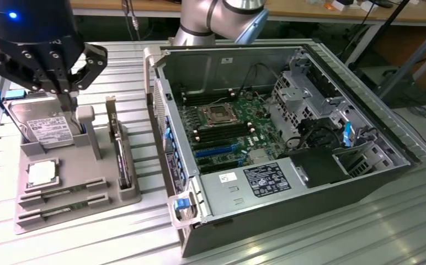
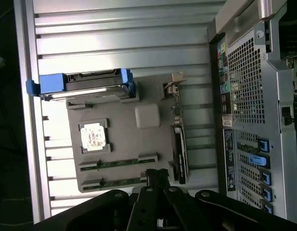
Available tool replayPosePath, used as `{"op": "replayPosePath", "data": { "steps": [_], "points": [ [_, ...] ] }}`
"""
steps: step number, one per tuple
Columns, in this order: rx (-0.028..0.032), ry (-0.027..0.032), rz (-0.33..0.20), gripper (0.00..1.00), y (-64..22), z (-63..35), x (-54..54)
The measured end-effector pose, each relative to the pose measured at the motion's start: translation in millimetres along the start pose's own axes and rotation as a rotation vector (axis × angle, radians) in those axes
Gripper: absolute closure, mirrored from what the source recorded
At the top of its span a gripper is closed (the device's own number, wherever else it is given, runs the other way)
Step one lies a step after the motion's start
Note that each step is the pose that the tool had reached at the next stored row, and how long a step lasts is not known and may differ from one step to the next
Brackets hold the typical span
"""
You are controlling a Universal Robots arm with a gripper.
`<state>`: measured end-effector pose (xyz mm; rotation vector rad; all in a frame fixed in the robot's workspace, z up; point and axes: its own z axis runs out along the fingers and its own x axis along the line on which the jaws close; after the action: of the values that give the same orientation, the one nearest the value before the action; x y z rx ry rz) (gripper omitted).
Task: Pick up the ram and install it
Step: 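Reach for the ram, then pick up the ram and move it above insertion slot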
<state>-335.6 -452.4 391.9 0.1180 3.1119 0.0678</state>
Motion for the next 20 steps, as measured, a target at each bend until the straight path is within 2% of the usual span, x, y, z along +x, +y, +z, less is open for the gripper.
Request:
{"op": "replayPosePath", "data": {
  "steps": [1,5,6,20],
  "points": [
    [0.0001,0.0,0.0,0.89,-3.2,-0.1,9.2],
    [0.0001,0.0001,0.0,0.89,-9.9,-0.1,30.1],
    [0.0001,0.0,0.0,0.89,-13.5,-0.1,41.4],
    [0.0001,0.0001,0.0,0.89,-14.1,-0.2,42.4]
  ]
}}
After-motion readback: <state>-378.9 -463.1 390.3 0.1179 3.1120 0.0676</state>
